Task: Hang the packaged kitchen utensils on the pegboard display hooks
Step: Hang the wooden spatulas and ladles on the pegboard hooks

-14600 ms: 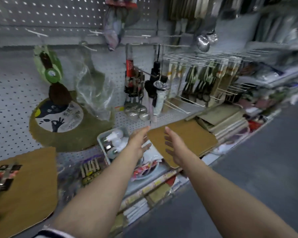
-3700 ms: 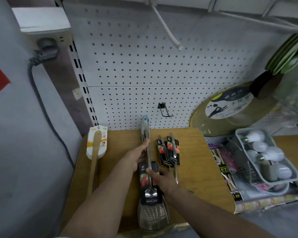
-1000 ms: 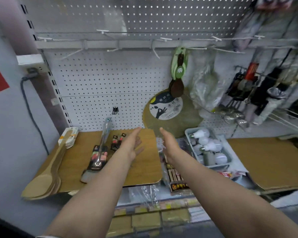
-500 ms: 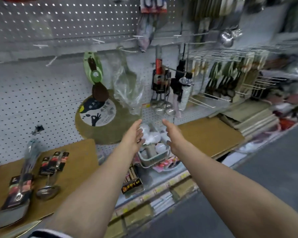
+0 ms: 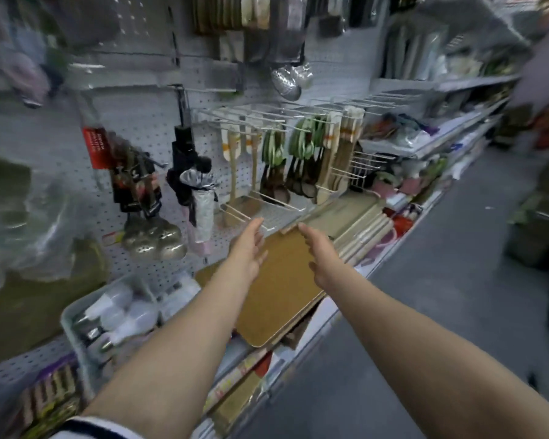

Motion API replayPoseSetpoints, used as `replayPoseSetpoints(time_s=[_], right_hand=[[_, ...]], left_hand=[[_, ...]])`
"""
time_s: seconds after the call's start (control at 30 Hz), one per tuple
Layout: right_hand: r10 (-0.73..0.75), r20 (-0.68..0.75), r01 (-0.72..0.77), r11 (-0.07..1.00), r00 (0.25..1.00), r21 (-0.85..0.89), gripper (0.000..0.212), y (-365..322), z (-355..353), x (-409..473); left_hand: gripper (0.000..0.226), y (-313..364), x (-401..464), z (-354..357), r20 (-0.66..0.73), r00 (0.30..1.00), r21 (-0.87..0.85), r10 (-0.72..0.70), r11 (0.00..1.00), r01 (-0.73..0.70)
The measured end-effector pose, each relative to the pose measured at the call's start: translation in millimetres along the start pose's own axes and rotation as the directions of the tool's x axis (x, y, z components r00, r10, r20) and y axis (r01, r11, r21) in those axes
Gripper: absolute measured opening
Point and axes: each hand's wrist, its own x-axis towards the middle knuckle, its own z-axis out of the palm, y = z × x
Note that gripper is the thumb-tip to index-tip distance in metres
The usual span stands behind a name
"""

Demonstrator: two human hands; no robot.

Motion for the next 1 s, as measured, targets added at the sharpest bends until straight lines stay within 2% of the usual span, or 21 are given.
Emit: replayPoseSetpoints(time_s=[0.07,0.13,0.17,0.27,0.37,0.53,0.6,0.73,0.9,1.0], right_hand=[[0.022,-0.037,-0.022,1.0,0.999,-0.008,0.041,-20,-31,31],[0.031,-0.07,-0.031,1.0,0.997,0.001,0.022,-40,-63,61],[0.036,-0.083,-0.036,0.999,0.996,0.003,0.021,-48,-78,76],[0.058,-0.114,-0.055,0.998,0.992,0.03,0.039,-63,-123,118],[0.077,-0.129,-0.067,0.995,0.989,0.078,0.047,-72,-162,162],[0.115,-0.096,-0.109,0.992,0.989,0.068,0.079,-80,-220,247],[0.103,-0.047,-0.101,0.994,0.994,0.053,0.08,-89,-243,282],[0.06,0.053,-0.061,0.998,0.997,0.028,0.069,-117,-294,346],[0.052,0.104,-0.054,0.999,0.993,0.01,0.062,-160,-352,426],[0.053,0.121,-0.056,0.998,0.991,0.015,0.061,-172,-366,474]], left_hand=[[0.053,-1,29,45,0.023,0.999,0.009,-0.023,1.0,0.022],[0.051,-2,57,88,0.043,0.998,0.025,-0.042,0.999,0.041],[0.05,-3,70,109,0.052,0.997,0.035,-0.054,0.998,0.053],[0.049,-11,104,163,0.093,0.992,0.062,-0.084,0.995,0.079],[0.052,-21,139,210,0.107,0.991,0.088,-0.083,0.993,0.073],[0.056,-43,200,276,0.102,0.994,0.093,-0.05,0.995,0.04],[0.053,-48,226,307,0.059,0.998,0.068,-0.007,0.998,0.003],[0.043,-52,276,376,-0.003,0.999,0.04,0.051,0.998,-0.051],[0.057,-55,328,458,-0.023,0.993,0.072,0.12,0.99,-0.118],[0.036,-56,361,485,-0.076,0.987,0.088,0.141,0.987,-0.134]])
